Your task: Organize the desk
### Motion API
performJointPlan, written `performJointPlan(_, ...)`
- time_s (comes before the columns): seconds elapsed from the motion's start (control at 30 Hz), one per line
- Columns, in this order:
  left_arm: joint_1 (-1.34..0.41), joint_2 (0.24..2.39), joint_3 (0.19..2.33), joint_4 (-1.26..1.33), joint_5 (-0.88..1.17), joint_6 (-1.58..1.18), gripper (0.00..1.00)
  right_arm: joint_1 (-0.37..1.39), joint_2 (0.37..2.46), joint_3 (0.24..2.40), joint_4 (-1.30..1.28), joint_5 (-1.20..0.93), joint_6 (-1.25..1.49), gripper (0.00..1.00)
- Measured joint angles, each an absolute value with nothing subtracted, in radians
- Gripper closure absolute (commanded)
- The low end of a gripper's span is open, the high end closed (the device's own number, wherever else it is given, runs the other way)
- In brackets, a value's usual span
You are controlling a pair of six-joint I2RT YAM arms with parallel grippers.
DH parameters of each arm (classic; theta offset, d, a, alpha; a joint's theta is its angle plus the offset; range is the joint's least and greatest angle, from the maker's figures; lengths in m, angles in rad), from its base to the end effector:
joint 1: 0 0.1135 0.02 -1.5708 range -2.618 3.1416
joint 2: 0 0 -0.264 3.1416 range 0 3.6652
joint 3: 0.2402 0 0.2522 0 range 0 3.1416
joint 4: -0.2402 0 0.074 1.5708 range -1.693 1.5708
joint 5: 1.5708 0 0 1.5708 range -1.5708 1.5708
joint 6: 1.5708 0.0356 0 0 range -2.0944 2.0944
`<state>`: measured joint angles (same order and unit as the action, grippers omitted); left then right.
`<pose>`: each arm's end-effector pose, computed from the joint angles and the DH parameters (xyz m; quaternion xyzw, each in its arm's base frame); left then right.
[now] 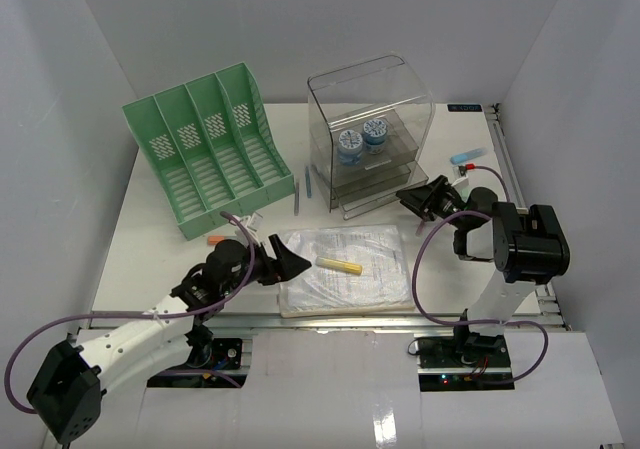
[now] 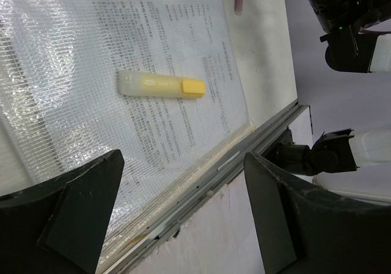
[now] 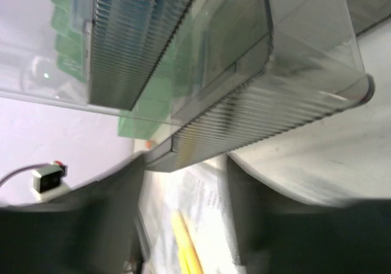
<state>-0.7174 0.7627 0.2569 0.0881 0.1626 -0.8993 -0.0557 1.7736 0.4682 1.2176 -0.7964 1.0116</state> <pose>0.1260 -0.1176 0.1854 -0.0318 0.8361 -0.4399 0.3260 0.2948 0.0090 0.1428 0.1203 0.7185 0.5403 0.4213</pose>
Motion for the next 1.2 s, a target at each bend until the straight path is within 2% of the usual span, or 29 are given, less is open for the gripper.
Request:
performJointPlan(0.3,-0.717,0.698,0.28,-0.132,-0.028,-1.011,0.05,-0.058,1.738,0.491,1.057,-1.004,0.813,0.1)
performJointPlan(0.43,-0.717,0.637,0.306,-0.237,-0.112,-1.041,0.08,-0.025,1.596,0.592,0.606,-1.048,0.431,0.1)
performJointPlan(0.53,-0.717,0.591,0.332,-0.286,-0.16,-1.049,0.1,0.079,1.478,0.723,0.255,-0.957,0.04,0.1)
performJointPlan(0.6,-0.716,0.573,0.35,-0.314,-0.185,-1.049,0.11,0.2,1.375,0.751,0.117,-0.853,-0.175,0.1)
performJointPlan(0.73,-0.715,0.555,0.384,-0.382,-0.219,-1.05,0.13,0.5,1.169,0.698,0.01,-0.676,-0.479,0.1)
performJointPlan(0.8,-0.713,0.544,0.391,-0.409,-0.227,-1.051,0.14,0.566,1.135,0.679,-0.032,-0.664,-0.575,0.1)
performJointPlan(0.87,-0.711,0.526,0.395,-0.437,-0.232,-1.053,0.14,0.603,1.153,0.685,-0.094,-0.657,-0.65,0.1)
performJointPlan(0.97,-0.709,0.482,0.396,-0.483,-0.238,-1.056,0.15,0.678,1.291,0.763,-0.18,-0.61,-0.709,0.1)
performJointPlan(1.2,-0.709,0.395,0.4,-0.565,-0.259,-1.072,0.15,0.928,1.5,0.8,-0.21,-0.418,-0.681,0.07)
